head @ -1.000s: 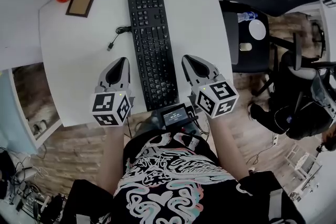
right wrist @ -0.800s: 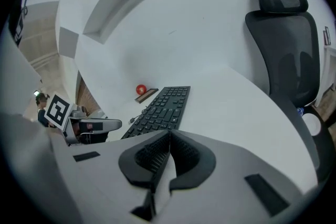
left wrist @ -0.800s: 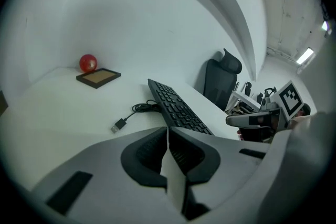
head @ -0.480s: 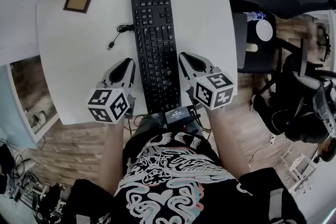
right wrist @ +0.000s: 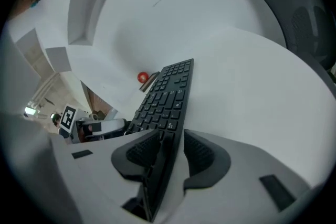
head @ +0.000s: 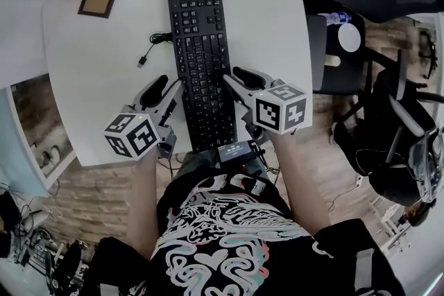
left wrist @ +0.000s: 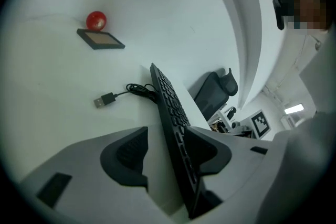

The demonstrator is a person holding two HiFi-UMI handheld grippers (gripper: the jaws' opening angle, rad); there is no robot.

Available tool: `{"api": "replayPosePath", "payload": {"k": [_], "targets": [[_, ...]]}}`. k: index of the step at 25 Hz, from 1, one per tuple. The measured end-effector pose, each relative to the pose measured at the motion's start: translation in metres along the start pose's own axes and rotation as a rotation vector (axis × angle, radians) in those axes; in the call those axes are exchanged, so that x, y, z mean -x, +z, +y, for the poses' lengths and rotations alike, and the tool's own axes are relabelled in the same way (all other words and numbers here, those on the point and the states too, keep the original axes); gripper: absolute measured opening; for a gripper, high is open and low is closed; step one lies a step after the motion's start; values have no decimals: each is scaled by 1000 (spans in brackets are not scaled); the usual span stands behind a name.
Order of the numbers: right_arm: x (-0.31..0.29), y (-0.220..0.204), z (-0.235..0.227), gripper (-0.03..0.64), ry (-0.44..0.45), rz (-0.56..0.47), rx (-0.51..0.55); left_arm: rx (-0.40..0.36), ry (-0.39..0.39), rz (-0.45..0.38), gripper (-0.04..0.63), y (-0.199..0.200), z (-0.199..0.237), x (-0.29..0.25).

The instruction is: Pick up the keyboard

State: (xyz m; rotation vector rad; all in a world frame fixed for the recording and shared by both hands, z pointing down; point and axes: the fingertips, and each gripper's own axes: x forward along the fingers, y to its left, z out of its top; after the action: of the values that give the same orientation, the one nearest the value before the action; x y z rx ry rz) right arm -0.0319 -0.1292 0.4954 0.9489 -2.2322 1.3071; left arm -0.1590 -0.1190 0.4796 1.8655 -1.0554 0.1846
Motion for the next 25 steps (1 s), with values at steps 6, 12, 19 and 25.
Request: {"api": "replayPosePath", "payload": {"k": [6, 12, 19, 25], "targets": [[-5, -7, -1, 138, -30, 76, 36, 67, -102, 114, 216, -16, -12, -13], [-7, -7, -3, 138, -20, 89, 35, 125, -152, 214, 216, -26, -22, -28], [-9, -8, -2, 138, -1, 102, 20, 379, -255, 268, 201, -17, -22, -40], [-1, -9, 3, 137, 22, 116, -11, 383, -254, 340, 120, -24, -23, -35]]}}
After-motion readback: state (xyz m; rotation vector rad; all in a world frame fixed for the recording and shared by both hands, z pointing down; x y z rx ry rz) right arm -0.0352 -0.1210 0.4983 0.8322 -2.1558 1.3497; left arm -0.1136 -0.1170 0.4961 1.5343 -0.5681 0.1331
